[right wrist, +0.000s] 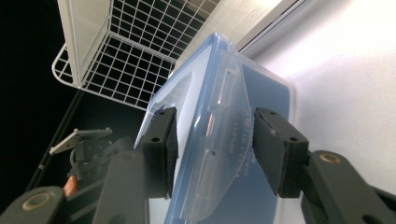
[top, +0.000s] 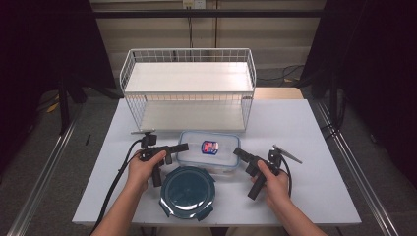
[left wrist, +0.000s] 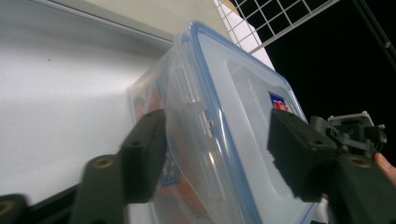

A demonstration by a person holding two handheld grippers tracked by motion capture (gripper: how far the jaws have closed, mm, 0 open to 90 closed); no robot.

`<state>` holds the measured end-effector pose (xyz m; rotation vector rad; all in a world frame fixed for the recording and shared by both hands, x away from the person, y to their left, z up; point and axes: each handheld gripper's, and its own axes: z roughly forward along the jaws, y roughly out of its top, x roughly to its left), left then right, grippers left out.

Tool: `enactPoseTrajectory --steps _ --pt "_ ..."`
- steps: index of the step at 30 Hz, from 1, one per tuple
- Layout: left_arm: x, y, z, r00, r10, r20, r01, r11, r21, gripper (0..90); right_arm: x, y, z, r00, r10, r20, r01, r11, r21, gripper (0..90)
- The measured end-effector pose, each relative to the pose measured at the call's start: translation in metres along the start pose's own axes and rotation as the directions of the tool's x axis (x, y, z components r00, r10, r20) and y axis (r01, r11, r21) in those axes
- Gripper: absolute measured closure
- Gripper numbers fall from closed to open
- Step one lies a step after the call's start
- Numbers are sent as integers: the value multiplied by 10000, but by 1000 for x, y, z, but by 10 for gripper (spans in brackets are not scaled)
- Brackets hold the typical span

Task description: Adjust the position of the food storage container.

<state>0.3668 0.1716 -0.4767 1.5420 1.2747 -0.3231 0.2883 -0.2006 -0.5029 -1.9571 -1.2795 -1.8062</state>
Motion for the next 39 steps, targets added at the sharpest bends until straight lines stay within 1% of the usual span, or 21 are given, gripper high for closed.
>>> enactPoseTrajectory --steps 3,5,7,10,11,13,14,16,17,20,21,22,25,27,28,29,30,33,37,38,39 --pt "1 0 -2 9992 -395 4 395 9992 -79 415 -1 -1 -1 9999 134 -43 -135 9999 -106 544" --pt "2 0 -3 9979 -648 40 648 9978 -110 432 -1 -1 -1 9993 353 -95 -355 9992 -204 552" --pt "3 0 -3 9969 -790 65 791 9968 -142 444 -2 -2 -1 9981 610 -121 -614 9977 -299 560" --pt "2 0 -4 9951 -990 23 990 9949 -176 455 -3 -3 0 9975 686 -181 -695 9962 -525 567" --pt "2 0 -4 9947 -1030 17 1030 9945 -210 459 -2 -4 -1 9968 794 -93 -798 9958 -450 568" --pt "2 -1 -5 9932 -1156 108 1159 9928 -313 464 -1 -5 -1 9954 957 -85 -960 9936 -589 571" --pt "2 -1 -5 9932 -1156 108 1159 9928 -313 476 -1 -6 -1 9959 895 -90 -899 9937 -676 572" --pt "0 0 -8 9936 -1123 157 1130 9921 -554 506 -1 -6 -1 9945 1039 -144 -1047 9911 -817 583" --pt "-1 1 -9 9933 -1130 255 1144 9912 -659 514 0 -5 -2 9913 1295 -238 -1310 9882 -788 588" --pt "-1 1 -10 9934 -1124 244 1139 9909 -723 524 4 -5 -1 9929 1139 -331 -1165 9890 -911 591" --pt "-2 2 -12 9944 -1037 195 1050 9913 -791 524 4 -5 0 9942 1007 -363 -1039 9895 -1006 592" --pt "-2 2 -12 9946 -1019 215 1033 9915 -788 525 4 -6 1 9924 1161 -412 -1198 9874 -1034 593" --pt "-3 3 -14 9953 -941 232 958 9912 -909 528 4 -6 2 9911 1246 -476 -1292 9853 -1118 595" --pt "-4 3 -16 9944 -1025 245 1043 9904 -912 529 5 -5 3 9908 1227 -571 -1291 9833 -1279 598" --pt "-5 4 -18 9939 -1021 415 1063 9878 -1141 529 9 -3 3 9888 1285 -762 -1378 9816 -1319 603" --pt "-5 4 -18 9939 -1021 415 1063 9878 -1141 530 9 -3 3 9888 1285 -762 -1378 9816 -1319 603" --pt "-7 6 -20 9939 -993 484 1051 9849 -1379 532 12 -1 5 9905 1027 -918 -1152 9829 -1439 604" --pt "-9 8 -23 9941 -965 496 1029 9837 -1476 533 16 1 6 9895 1025 -1022 -1171 9820 -1485 604" --pt "-10 10 -30 9934 -963 618 1058 9788 -1754 540 21 2 10 9886 960 -1156 -1126 9828 -1461 604" --pt "-10 11 -32 9930 -985 651 1087 9780 -1779 542 24 3 10 9867 953 -1315 -1143 9827 -1458 608" --pt "-11 12 -34 9935 -929 661 1035 9782 -1799 542 24 3 10 9867 953 -1315 -1143 9827 -1458 608"
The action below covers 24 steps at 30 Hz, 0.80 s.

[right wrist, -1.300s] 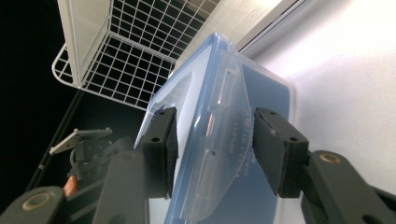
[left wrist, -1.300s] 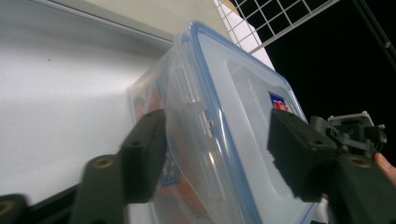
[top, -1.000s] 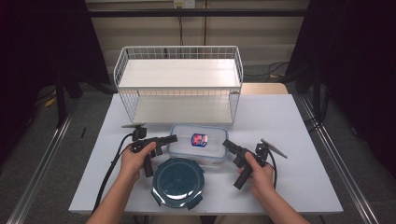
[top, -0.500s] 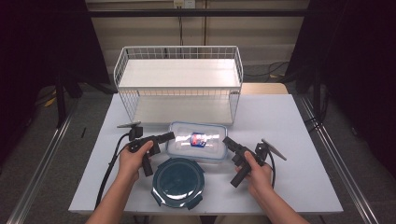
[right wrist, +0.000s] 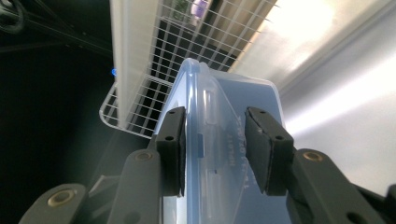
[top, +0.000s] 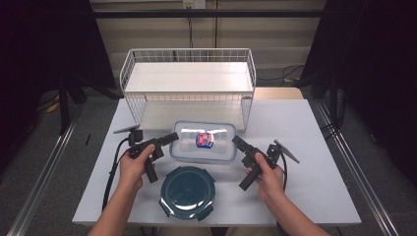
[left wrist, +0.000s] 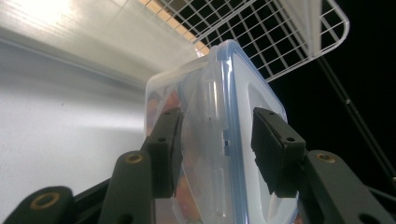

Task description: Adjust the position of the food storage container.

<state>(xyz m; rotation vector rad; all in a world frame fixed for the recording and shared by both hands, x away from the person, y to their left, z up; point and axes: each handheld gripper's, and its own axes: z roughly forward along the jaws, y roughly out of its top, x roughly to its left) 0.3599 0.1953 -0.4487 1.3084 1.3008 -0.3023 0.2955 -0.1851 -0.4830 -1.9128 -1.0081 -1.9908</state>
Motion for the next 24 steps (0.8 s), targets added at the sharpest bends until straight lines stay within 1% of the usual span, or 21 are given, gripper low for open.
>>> enactPoseTrajectory --steps 1,3,4,5,6,7,8,9,10,11,12,14,15,16,17,18,19,20,22,23,24 --pt "-3 2 -2 9998 -129 122 132 9997 -223 543 4 1 1 9998 41 -207 -42 10000 -18 610" --pt "-5 3 -4 9998 -96 163 100 9996 -266 544 9 2 3 9996 -101 -246 99 9999 -62 610" --pt "-6 4 -6 9998 -87 180 92 9995 -290 544 9 2 3 9996 -101 -246 99 9999 -62 610" --pt "-9 6 -10 9998 -25 202 33 9992 -390 544 15 3 5 9992 -132 -366 127 9998 -121 610" --pt "-9 6 -10 9998 -25 202 33 9992 -390 544 16 2 6 9991 -143 -402 139 9998 -110 610" --pt "-11 8 -13 9998 -37 190 49 9979 -643 545 18 2 7 9986 -239 -478 232 9996 -155 610" --pt "-11 8 -13 9998 -37 190 49 9979 -643 545 21 2 8 9986 -206 -488 202 9998 -88 611" --pt "-14 10 -17 9997 -51 222 68 9970 -774 546 23 2 9 9981 -284 -538 276 9995 -156 611" --pt "-14 10 -17 9997 -51 222 68 9970 -774 546 23 2 9 9981 -284 -538 276 9995 -156 611" --pt "-16 10 -19 9996 -111 265 136 9954 -946 547 29 2 9 9977 -295 -605 286 9995 -159 611" --pt "-16 10 -19 9996 -111 265 136 9954 -946 547 29 2 9 9977 -295 -605 286 9995 -159 611" --pt "-19 12 -21 9994 -39 336 75 9941 -1080 547 35 3 11 9966 -540 -619 523 9982 -287 610" --pt "-21 13 -21 9994 -143 321 180 9928 -1185 547 36 4 11 9962 -573 -651 554 9980 -310 611" --pt "-21 13 -21 9994 -143 321 180 9928 -1185 547 36 4 11 9962 -573 -651 554 9980 -310 611" --pt "-22 14 -22 9994 -15 352 53 9940 -1097 547 38 4 11 9960 -571 -681 546 9978 -374 610" --pt "-24 14 -22 9994 -74 329 114 9924 -1226 547 41 5 12 9950 -676 -737 647 9970 -420 610" --pt "-26 17 -23 9993 21 362 22 9930 -1178 548 43 6 12 9954 -575 -763 544 9977 -413 610" --pt "-26 17 -23 9993 21 362 22 9930 -1178 548 44 7 13 9944 -678 -808 639 9967 -496 611" --pt "-31 20 -25 9995 66 313 -25 9918 -1274 548 47 9 14 9940 -672 -860 635 9970 -449 610" --pt "-32 21 -25 9994 59 353 -11 9910 -1341 548 48 10 15 9941 -611 -894 572 9973 -449 611" --pt "-33 21 -26 9994 119 318 -75 9910 -1340 548 49 10 15 9934 -695 -915 657 9969 -437 610"
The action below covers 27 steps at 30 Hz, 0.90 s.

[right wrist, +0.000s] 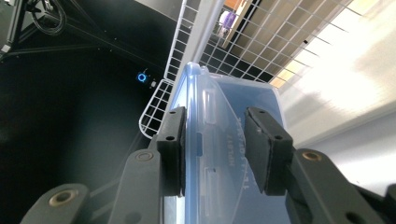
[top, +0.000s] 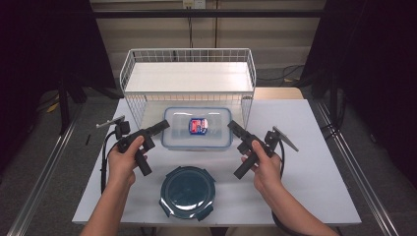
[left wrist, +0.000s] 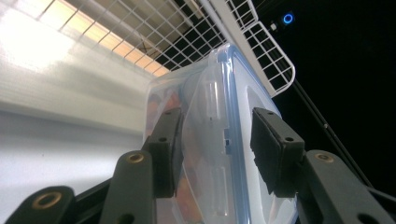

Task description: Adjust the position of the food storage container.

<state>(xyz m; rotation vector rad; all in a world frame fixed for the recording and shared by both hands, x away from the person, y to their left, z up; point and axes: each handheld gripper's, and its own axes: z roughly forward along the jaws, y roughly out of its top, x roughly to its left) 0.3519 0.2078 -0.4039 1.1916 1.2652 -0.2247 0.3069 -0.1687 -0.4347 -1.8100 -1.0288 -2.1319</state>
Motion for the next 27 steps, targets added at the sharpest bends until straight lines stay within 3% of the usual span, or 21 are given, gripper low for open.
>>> enactPoseTrajectory --steps 12,14,22,27 --pt "-7 8 -3 9997 -167 155 172 9992 -364 552 16 9 10 9998 -76 -176 72 9998 -203 610" --pt "-8 12 -4 9996 -39 276 50 9992 -405 552 19 11 12 9998 -70 -187 67 9998 -181 610" --pt "-20 22 -6 9986 -138 512 180 9965 -822 559 33 19 20 9995 -141 -286 134 9996 -245 610" --pt "-26 27 -8 9985 91 531 -45 9963 -855 562 40 23 23 9986 -343 -414 327 9988 -375 610"
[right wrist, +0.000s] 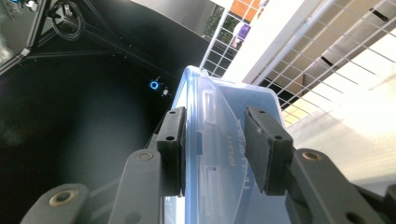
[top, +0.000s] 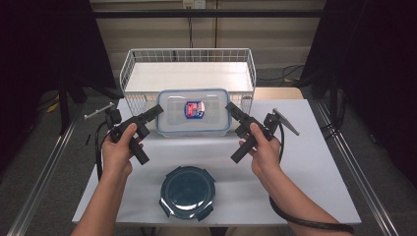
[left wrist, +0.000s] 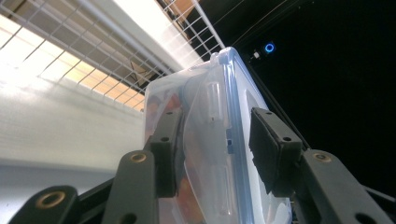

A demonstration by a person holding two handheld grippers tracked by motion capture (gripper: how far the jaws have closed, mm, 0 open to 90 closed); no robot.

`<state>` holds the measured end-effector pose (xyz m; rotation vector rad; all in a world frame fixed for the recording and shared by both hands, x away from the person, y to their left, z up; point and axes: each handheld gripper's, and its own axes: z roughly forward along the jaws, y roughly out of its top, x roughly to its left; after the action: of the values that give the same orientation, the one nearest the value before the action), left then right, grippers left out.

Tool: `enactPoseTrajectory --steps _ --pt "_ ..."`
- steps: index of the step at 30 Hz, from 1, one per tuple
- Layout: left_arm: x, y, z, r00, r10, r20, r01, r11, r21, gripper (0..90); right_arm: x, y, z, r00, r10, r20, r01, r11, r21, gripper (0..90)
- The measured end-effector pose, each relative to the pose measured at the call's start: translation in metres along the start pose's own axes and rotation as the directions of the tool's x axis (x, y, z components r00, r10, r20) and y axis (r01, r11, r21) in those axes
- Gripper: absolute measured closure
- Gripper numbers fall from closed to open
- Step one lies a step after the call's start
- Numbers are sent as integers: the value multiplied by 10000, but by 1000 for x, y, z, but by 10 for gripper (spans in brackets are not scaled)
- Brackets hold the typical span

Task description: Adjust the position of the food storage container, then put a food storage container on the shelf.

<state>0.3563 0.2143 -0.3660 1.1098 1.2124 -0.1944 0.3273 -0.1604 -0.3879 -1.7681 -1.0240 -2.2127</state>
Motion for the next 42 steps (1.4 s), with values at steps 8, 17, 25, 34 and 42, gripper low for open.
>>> enactPoseTrajectory --steps 8,17,25,34,42 --pt "-10 8 1 9999 137 61 -136 9998 -117 563 9 6 3 9999 -3 -111 2 10000 -90 609" --pt "-16 15 4 9998 51 208 -46 9997 -253 568 18 14 8 9997 -96 -211 91 9996 -257 610" --pt "-21 25 6 9993 104 350 -88 9989 -452 573 25 20 16 9993 -65 -357 51 9993 -378 609" --pt "-24 34 9 9991 -111 409 137 9977 -660 574 31 27 26 9993 -185 -339 170 9989 -438 609" --pt "-29 40 13 9981 -107 602 154 9969 -773 577 38 36 32 9987 -301 -416 277 9979 -578 609"
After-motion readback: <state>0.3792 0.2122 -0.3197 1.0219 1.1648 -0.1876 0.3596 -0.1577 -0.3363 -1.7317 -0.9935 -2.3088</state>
